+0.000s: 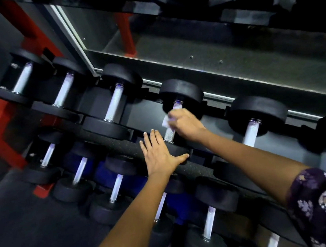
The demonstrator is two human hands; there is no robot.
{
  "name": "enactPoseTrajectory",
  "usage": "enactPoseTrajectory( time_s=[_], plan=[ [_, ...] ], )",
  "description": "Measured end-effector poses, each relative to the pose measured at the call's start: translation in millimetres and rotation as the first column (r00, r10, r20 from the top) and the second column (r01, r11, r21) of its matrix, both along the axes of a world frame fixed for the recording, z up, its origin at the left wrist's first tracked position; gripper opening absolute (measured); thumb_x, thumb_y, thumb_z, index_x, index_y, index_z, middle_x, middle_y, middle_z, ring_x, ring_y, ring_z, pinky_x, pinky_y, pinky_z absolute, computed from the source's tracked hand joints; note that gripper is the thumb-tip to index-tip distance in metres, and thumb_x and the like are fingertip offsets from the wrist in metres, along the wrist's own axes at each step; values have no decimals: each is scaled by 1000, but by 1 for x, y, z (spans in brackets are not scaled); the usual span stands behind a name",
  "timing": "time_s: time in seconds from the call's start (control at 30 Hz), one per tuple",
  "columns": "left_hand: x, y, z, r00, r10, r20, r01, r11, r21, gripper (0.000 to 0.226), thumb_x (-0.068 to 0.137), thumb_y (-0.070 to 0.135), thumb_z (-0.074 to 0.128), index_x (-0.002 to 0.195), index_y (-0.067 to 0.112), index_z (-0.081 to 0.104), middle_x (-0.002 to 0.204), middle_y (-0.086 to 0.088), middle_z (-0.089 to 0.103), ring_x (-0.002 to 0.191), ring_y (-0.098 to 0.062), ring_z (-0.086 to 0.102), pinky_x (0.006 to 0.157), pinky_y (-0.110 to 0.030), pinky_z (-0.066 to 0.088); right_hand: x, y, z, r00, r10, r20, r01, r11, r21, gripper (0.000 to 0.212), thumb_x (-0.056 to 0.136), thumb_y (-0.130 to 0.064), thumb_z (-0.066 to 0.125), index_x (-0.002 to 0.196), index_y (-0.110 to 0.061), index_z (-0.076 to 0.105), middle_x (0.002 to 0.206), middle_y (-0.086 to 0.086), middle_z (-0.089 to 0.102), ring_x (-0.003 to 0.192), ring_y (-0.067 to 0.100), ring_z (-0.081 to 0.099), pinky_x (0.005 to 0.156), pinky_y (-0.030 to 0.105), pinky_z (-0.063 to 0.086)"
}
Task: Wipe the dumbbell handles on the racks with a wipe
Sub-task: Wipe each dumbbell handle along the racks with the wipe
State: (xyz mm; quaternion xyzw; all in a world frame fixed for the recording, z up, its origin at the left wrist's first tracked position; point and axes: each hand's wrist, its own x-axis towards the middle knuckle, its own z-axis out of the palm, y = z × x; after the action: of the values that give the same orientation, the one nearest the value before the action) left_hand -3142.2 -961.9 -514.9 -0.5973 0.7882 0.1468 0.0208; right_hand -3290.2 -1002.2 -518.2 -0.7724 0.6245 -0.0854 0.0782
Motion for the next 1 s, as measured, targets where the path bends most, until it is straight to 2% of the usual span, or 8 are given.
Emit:
enactPoseTrajectory(
  time_s=[0.1, 0.17, 0.27, 0.4, 0.53, 0.7, 0.87, 1.0],
  plan=[
    [1, -1, -1, 1000, -11, -4, 11, 1000, -2, 124, 68, 77, 62, 152, 3, 8, 161, -11, 8, 149, -28, -2, 120, -45, -2, 6, 5, -10, 907, 379, -184, -362, 924, 120, 35, 90, -6, 43, 121, -4, 59, 132, 11, 55, 132, 25, 41, 116, 39, 7],
    [0, -1, 0, 1000, -7, -11, 7, 1000, 4, 123, 68, 78, 62, 152, 4, 10, 161, -11, 10, 149, -28, 0, 120, -45, 1, -11, -6, 0, 948, 260, -183, -244, 964, 103, 43, 92, -9, 42, 135, -10, 47, 143, 3, 45, 141, 22, 24, 115, 38, -7],
    [1, -1, -1, 999, 3, -36, -3, 1000, 8, 120, 68, 76, 64, 151, 5, 14, 159, -11, 14, 149, -27, 2, 119, -44, 4, -14, -6, 4, 986, 72, -153, -66, 997, 40, 48, 91, -7, 40, 138, -7, 42, 144, 5, 43, 143, 23, 20, 117, 35, -1],
    [2, -1, -4, 994, 22, -106, -23, 1000, -6, 114, 66, 72, 69, 147, 7, 22, 156, -10, 21, 148, -27, 5, 120, -44, 7, 3, 9, -6, 908, 392, -149, -351, 905, 242, 55, 90, 0, 35, 145, -6, 28, 153, 7, 26, 145, 21, 8, 114, 24, -5],
    [2, 0, -4, 995, 10, -96, -12, 1000, -25, 116, 67, 73, 67, 149, 7, 18, 155, -11, 23, 148, -29, 7, 119, -44, 8, -18, -4, 2, 951, 186, -248, -146, 975, 169, 58, 91, -7, 31, 147, -10, 21, 154, 5, 22, 145, 27, 4, 116, 36, -1],
    [2, 0, -8, 988, 20, -152, -28, 999, -45, 111, 64, 70, 72, 144, 8, 28, 148, -10, 32, 146, -30, 12, 118, -46, 14, 3, 15, -7, 905, 385, -181, -310, 889, 337, 61, 89, 1, 34, 148, -10, 19, 156, 4, 14, 145, 23, -3, 115, 34, -5],
    [2, -1, -8, 992, 4, -129, -11, 999, -51, 110, 65, 72, 69, 144, 8, 27, 148, -11, 31, 146, -31, 12, 118, -46, 13, -17, 8, 6, 934, 118, -339, -56, 981, 187, 64, 91, -3, 33, 149, -14, 9, 158, 0, 7, 145, 24, -6, 115, 39, -9],
    [3, -2, -9, 985, 16, -169, -26, 998, -58, 113, 63, 71, 71, 145, 7, 26, 148, -12, 32, 145, -31, 13, 118, -45, 13, 4, 15, -9, 873, 375, -312, -294, 915, 276, 57, 95, -4, 29, 149, -11, 11, 158, 4, 7, 145, 21, -5, 115, 33, -6]
  ],
)
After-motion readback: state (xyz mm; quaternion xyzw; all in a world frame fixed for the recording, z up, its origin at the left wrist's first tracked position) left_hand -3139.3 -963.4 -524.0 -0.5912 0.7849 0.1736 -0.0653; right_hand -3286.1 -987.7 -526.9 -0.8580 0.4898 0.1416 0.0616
